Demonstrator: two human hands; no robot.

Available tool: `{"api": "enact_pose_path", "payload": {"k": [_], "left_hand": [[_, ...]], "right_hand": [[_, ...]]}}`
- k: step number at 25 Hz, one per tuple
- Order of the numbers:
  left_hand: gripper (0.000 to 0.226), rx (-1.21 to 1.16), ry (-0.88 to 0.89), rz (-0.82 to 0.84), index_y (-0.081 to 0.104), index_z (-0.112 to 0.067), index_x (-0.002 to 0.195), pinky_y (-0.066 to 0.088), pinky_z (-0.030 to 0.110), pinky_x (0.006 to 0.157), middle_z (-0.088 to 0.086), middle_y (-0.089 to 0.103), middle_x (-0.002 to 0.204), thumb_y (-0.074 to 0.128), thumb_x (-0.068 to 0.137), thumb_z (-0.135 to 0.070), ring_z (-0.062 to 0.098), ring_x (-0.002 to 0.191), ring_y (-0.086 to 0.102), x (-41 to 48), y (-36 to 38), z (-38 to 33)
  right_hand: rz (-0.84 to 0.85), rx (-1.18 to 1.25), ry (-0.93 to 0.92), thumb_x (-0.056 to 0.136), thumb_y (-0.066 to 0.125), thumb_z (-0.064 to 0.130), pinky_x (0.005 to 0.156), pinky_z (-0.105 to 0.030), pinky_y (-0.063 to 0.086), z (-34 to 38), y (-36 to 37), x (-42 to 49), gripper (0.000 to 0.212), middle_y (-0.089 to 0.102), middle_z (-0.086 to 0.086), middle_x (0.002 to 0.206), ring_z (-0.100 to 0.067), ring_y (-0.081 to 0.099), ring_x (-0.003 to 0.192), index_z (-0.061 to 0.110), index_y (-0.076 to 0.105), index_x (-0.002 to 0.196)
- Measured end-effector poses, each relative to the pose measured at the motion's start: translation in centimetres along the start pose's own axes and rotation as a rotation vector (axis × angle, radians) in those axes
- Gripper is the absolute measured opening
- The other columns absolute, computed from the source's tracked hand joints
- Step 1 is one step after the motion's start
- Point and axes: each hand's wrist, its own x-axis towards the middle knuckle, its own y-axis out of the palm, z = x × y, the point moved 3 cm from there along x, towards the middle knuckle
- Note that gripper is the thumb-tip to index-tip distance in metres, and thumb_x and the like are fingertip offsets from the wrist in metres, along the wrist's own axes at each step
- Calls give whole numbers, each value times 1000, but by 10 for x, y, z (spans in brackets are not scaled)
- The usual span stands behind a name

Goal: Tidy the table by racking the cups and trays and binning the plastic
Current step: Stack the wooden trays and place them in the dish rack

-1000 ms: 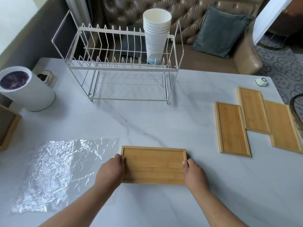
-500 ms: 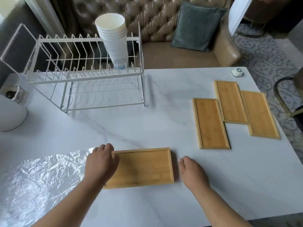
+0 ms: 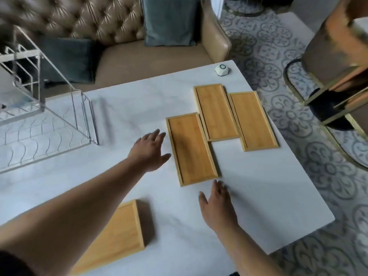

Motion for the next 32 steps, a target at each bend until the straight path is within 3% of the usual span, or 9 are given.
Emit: {"api": "enact_pose_path", "payload": {"k": [8, 13, 17, 19, 21, 23, 27, 29, 32], "left_hand": [[91, -29, -113, 23, 22, -27, 162, 40, 55, 115, 7, 29, 170, 61, 90, -68, 37, 153, 31, 111, 3, -30], [79, -23, -150, -13, 37, -22, 154, 54, 52, 97, 13, 52, 150, 62, 92, -64, 40, 133, 50, 97, -1, -20], [63, -39, -288, 7, 45, -19, 146, 52, 51, 95, 17, 60, 137, 54, 97, -59, 42, 123, 54, 58, -1, 12], [48, -45, -368, 30, 55, -17, 126, 54, 47, 88, 16, 68, 120, 41, 100, -55, 40, 109, 60, 32, 1, 34], [39, -104, -397, 11, 57, -17, 99, 50, 41, 78, 14, 71, 104, 34, 104, -49, 36, 92, 60, 5, -1, 50], [41, -211, -417, -71, 51, -19, 80, 42, 38, 68, 11, 69, 89, 32, 105, -47, 34, 79, 55, -32, -8, 67], [52, -302, -507, -282, 48, -18, 68, 34, 33, 53, -2, 57, 60, 33, 98, -58, 24, 60, 53, -133, -24, 109], [57, -309, -559, -307, 49, -17, 66, 34, 31, 50, -2, 57, 56, 32, 97, -62, 19, 58, 53, -189, -23, 135], [62, -275, -598, -258, 49, -17, 65, 39, 33, 52, -1, 58, 56, 28, 98, -65, 22, 60, 56, -268, -8, 164]], "right_hand": [[-23, 5, -143, 104, 34, 56, 126, -31, 6, -12, 5, 12, 87, -8, -12, 172, -26, -4, 160, 6, -8, 162], [83, 48, -185, 105, 32, 53, 127, -35, 0, -4, 5, 11, 87, -14, -11, 172, -25, -8, 160, 8, -16, 160], [160, 196, -175, 107, 34, 49, 130, -38, 11, 4, 1, 13, 82, -8, -7, 173, -22, -5, 160, 14, -16, 162], [145, 293, -140, 107, 40, 46, 126, -35, 25, 10, -2, 10, 80, 6, -7, 174, -23, 14, 159, 17, -7, 164], [52, 454, -54, 106, 48, 39, 114, -35, 42, 11, -6, 9, 69, 37, -12, 163, -27, 43, 145, 18, 15, 163], [-41, 641, 56, 104, 52, 36, 108, -42, 49, 19, -9, 5, 53, 57, -10, 146, -29, 58, 130, 23, 38, 154], [-110, 667, 97, 100, 63, 32, 87, -50, 62, 51, -3, -13, 29, 74, -6, 122, -24, 72, 107, 17, 68, 124], [-94, 559, 43, 97, 66, 35, 73, -45, 64, 76, 3, -28, 18, 75, 1, 96, -22, 72, 86, 19, 70, 102], [-60, 293, -70, 97, 61, 43, 68, -34, 54, 106, 21, -55, 26, 66, 7, 76, -23, 66, 76, 19, 64, 86]]}}
